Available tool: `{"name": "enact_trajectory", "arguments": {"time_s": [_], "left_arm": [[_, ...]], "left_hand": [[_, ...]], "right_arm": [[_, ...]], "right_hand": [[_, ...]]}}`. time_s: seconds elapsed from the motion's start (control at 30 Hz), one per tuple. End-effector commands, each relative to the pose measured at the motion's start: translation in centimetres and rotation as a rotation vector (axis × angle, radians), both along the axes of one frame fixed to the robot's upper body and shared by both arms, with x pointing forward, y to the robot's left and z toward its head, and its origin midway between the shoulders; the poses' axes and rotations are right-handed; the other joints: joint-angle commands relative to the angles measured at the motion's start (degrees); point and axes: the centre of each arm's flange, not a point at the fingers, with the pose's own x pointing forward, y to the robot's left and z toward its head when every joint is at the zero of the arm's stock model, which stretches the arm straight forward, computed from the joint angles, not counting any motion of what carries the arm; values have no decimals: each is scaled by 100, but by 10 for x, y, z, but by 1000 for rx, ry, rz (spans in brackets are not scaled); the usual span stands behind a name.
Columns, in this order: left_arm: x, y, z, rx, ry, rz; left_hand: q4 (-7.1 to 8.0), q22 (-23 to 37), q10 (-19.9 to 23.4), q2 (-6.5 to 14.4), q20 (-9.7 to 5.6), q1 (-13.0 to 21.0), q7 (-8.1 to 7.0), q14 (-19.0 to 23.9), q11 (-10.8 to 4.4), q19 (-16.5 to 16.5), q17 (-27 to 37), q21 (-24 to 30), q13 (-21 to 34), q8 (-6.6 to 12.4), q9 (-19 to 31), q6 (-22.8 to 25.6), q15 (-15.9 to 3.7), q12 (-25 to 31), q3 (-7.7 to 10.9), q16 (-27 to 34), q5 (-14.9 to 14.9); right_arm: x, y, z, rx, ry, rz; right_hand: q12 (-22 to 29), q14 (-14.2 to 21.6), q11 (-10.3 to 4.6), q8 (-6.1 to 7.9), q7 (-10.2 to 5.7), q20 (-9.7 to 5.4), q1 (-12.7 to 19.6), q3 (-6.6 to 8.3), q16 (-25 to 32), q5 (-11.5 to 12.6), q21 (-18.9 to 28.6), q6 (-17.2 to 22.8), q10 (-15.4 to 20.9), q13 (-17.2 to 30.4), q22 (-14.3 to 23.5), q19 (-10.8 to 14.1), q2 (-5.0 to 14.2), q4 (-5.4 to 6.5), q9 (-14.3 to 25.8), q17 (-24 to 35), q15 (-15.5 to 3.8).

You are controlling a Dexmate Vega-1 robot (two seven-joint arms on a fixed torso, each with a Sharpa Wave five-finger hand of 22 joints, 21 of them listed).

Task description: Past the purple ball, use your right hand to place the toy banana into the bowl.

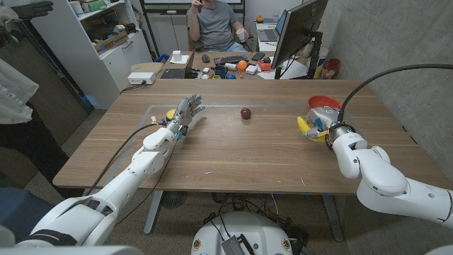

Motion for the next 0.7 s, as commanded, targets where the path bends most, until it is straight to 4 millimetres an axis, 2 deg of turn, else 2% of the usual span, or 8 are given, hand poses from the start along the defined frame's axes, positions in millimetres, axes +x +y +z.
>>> {"name": "enact_trajectory", "arguments": {"time_s": [0.03, 0.2, 0.7], "left_arm": [[-4, 1, -3, -3, 2, 6], [-6, 2, -4, -7, 2, 7], [-12, 6, -8, -18, 0, 18]], "left_hand": [[1, 19, -1, 620, 31, -57, 26, -16, 20, 23, 17, -9, 10, -14, 25, -5, 26, -3, -6, -6, 25], [1, 19, -3, 619, 26, -58, 22, -13, 19, 28, 17, -13, 10, -13, 25, -3, 27, -3, -9, -5, 25], [1, 20, -6, 618, 27, -60, 19, -11, 25, 33, 16, -30, 10, -12, 25, -2, 29, -4, -17, -7, 25]], "right_arm": [[8, 11, 14, -99, -27, 40], [15, 15, 24, -105, -26, 65], [47, 25, 46, -165, -52, 71]], "right_hand": [[34, 391, -16, 55, -370, -768, 1574, 167, -76, 21, 54, 463, -15, 31, 6, 246, 1546, 128, 24, 44, -776], [44, 338, -17, 72, -399, -765, 1551, 168, -136, 24, 62, 518, -1, 34, -3, 128, 1539, 148, 32, 61, -781], [46, 282, -28, 80, -432, -765, 1547, 178, -237, 33, 136, 555, -24, 44, -14, 26, 1533, 159, 50, 81, -784]]}}
